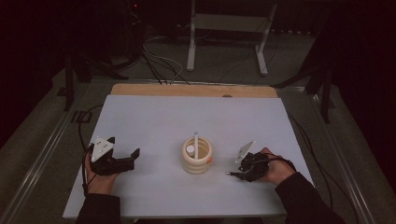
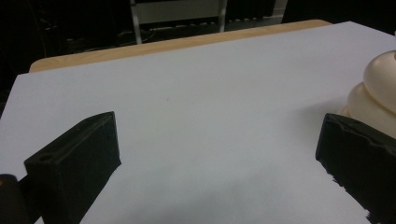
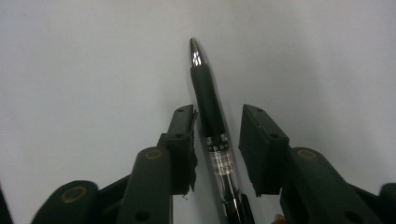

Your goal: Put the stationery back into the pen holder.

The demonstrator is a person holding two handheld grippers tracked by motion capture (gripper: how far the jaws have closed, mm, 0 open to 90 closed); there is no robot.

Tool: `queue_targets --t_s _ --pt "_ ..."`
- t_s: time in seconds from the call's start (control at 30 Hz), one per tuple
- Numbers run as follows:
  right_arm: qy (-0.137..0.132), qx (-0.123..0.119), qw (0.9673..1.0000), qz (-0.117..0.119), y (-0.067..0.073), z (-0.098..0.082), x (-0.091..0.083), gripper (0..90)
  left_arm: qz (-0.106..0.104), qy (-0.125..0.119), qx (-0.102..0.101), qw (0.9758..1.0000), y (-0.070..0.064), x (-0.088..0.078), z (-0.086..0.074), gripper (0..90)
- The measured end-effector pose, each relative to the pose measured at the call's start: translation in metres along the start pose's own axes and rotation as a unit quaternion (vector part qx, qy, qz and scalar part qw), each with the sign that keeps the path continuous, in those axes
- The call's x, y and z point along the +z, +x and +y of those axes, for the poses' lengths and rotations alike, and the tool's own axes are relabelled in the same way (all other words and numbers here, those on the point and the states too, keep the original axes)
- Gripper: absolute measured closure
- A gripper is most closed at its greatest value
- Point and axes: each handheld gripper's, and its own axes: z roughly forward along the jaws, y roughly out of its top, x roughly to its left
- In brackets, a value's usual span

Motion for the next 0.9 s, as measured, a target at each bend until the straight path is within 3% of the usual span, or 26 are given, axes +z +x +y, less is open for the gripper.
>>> queue_targets --t_s 0.2,0.43,0.67,0.9 --pt "0.011 -0.013 0.9998 0.001 0.004 0.003 0.003 79.3 0.0 0.002 0.001 1.0 -0.001 0.001 0.0 0.2" --pt "0.008 -0.007 0.9999 -0.001 0.004 0.002 0.002 79.7 0.001 0.001 -0.001 1.0 0.0 0.0 0.0 0.2" --pt "-0.02 0.023 0.9995 -0.003 -0.002 0.0 -0.007 79.7 0.0 0.001 -0.003 1.0 0.001 0.0 0.0 0.2" --pt "-0.067 0.068 0.9954 0.001 -0.011 -0.006 -0.02 79.7 -0.001 0.003 -0.002 1.0 0.001 0.0 0.0 0.2"
